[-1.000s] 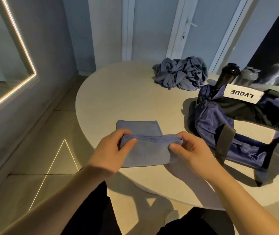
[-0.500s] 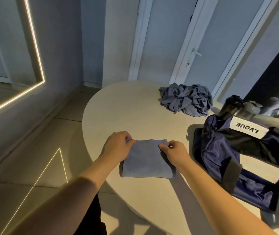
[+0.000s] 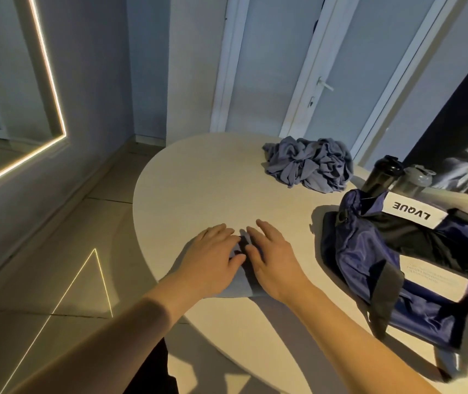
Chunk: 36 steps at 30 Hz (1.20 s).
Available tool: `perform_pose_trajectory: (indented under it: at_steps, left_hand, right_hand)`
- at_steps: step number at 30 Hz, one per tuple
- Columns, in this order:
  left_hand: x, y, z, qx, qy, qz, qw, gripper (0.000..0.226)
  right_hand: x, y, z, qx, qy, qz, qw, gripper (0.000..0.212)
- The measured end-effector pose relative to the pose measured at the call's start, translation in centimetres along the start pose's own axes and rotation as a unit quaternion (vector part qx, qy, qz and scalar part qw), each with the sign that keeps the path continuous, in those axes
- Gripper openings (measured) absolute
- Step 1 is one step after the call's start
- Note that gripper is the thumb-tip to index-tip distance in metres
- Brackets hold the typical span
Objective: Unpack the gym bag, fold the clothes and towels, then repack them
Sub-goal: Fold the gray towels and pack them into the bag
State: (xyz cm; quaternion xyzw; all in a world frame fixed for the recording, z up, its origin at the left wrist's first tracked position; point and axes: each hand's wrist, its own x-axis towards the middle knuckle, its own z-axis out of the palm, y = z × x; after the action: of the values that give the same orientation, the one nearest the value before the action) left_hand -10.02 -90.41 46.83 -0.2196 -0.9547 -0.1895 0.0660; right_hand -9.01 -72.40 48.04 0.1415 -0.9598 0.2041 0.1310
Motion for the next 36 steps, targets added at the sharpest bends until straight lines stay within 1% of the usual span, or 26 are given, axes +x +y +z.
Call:
perform_pose_trajectory:
  at_steps: [2,3,7,8,9,10,12,13,14,15,16,18,19,20,21,23,24,25,27,28,30,31,32,33,35,36]
  left_hand:
    - [-0.3,-0.8,1.1,0.039,-0.055,-0.009,0.998,0.089]
    - [-0.4,-1.3,1.6,0.038,-0.063,-0.016,0.997,0.097]
    - [-0.8,-1.9,2.6,0.029,-0.069,-0.034,0.997,0.097]
    - [-0.8,-1.8,2.4,0.037,-0.076,-0.037,0.996,0.097]
    - [-0.8,-1.6,2.2,0.040,-0.082,-0.040,0.995,0.096]
    - [-0.6,-1.5,1.9,0.040,-0.086,-0.041,0.995,0.091]
    - [0.2,-1.4,1.0,0.045,-0.085,-0.044,0.994,0.071]
    - [0.8,-1.3,0.5,0.047,-0.083,-0.051,0.994,0.063]
    - [1.4,-1.3,-0.1,0.045,-0.084,-0.062,0.994,0.059]
    - [2.0,-1.3,-0.5,0.040,-0.089,-0.076,0.992,0.061]
    - [2.5,-1.2,-0.9,0.032,-0.098,-0.088,0.991,0.065]
    - [3.4,-1.0,-1.5,0.014,-0.128,-0.114,0.985,0.075]
    - [3.9,-0.8,-1.9,0.009,-0.154,-0.125,0.980,0.075]
    - [4.4,-0.6,-2.3,0.008,-0.184,-0.134,0.974,0.070]
    - [4.9,-0.3,-2.7,0.010,-0.216,-0.140,0.966,0.062]
    - [6.0,-0.1,-3.5,0.014,-0.266,-0.138,0.954,0.051]
    - [6.5,-0.1,-3.7,0.017,-0.283,-0.133,0.950,0.049]
    - [6.9,-0.1,-3.9,0.020,-0.294,-0.128,0.947,0.047]
    - [7.2,0.0,-4.0,0.019,-0.303,-0.116,0.946,0.043]
    - [7.1,0.1,-4.0,0.015,-0.300,-0.112,0.947,0.041]
    - [6.8,0.4,-4.0,-0.007,-0.288,-0.104,0.952,0.039]
    - [6.5,0.7,-3.9,-0.020,-0.281,-0.098,0.954,0.038]
    - [6.3,1.0,-4.0,-0.032,-0.272,-0.091,0.957,0.037]
    - [6.0,1.4,-4.0,-0.044,-0.260,-0.081,0.961,0.037]
    - [5.5,2.5,-4.1,-0.082,-0.226,-0.060,0.969,0.036]
    - [5.1,3.2,-4.3,-0.108,-0.206,-0.053,0.971,0.035]
  right_hand:
    - [-0.8,0.5,0.9,-0.025,-0.032,-0.009,0.999,0.055]
    - [-1.1,1.1,1.3,-0.029,-0.048,-0.003,0.998,0.060]
    - [-1.8,2.4,2.4,-0.027,-0.088,0.034,0.995,0.077]
    - [-1.9,2.2,2.3,-0.018,-0.097,0.048,0.994,0.074]
    - [-2.0,2.0,2.1,-0.006,-0.102,0.058,0.993,0.065]
    - [-2.2,1.5,1.5,0.002,-0.094,0.067,0.993,0.057]
    - [-3.2,1.1,0.3,0.016,-0.007,0.086,0.996,0.047]
    - [-3.9,1.0,-0.2,0.024,0.044,0.112,0.993,0.043]
    - [-4.7,0.8,-1.0,0.030,0.073,0.148,0.986,0.039]
    - [-5.5,0.7,-1.8,0.042,0.074,0.186,0.979,0.038]
    - [-6.3,0.4,-2.6,0.053,0.045,0.227,0.971,0.040]
    - [-7.6,-0.1,-3.9,0.087,-0.052,0.287,0.953,0.052]
    - [-8.0,-0.7,-4.6,0.113,-0.089,0.306,0.941,0.058]
    - [-8.3,-1.4,-5.2,0.139,-0.108,0.317,0.932,0.060]
    - [-8.5,-1.9,-5.6,0.164,-0.110,0.322,0.926,0.060]
    - [-8.7,-2.5,-5.9,0.230,-0.093,0.340,0.907,0.059]
    - [-8.6,-2.9,-6.2,0.289,-0.085,0.363,0.882,0.062]
    - [-8.7,-3.2,-6.3,0.358,-0.078,0.382,0.848,0.067]
    - [-8.8,-3.5,-5.9,0.457,-0.068,0.393,0.795,0.076]
    - [-8.7,-3.3,-5.3,0.471,-0.052,0.387,0.791,0.074]
    - [-8.6,-3.4,-4.7,0.457,-0.019,0.361,0.813,0.059]
    - [-8.7,-3.7,-4.7,0.455,-0.010,0.348,0.820,0.055]
    - [-8.7,-3.8,-4.6,0.468,0.009,0.336,0.817,0.052]
    - [-8.7,-3.8,-4.6,0.488,0.028,0.333,0.806,0.049]
    - [-8.8,-3.9,-4.8,0.545,0.061,0.320,0.772,0.041]
    - [-8.7,-3.8,-5.0,0.563,0.078,0.314,0.761,0.041]
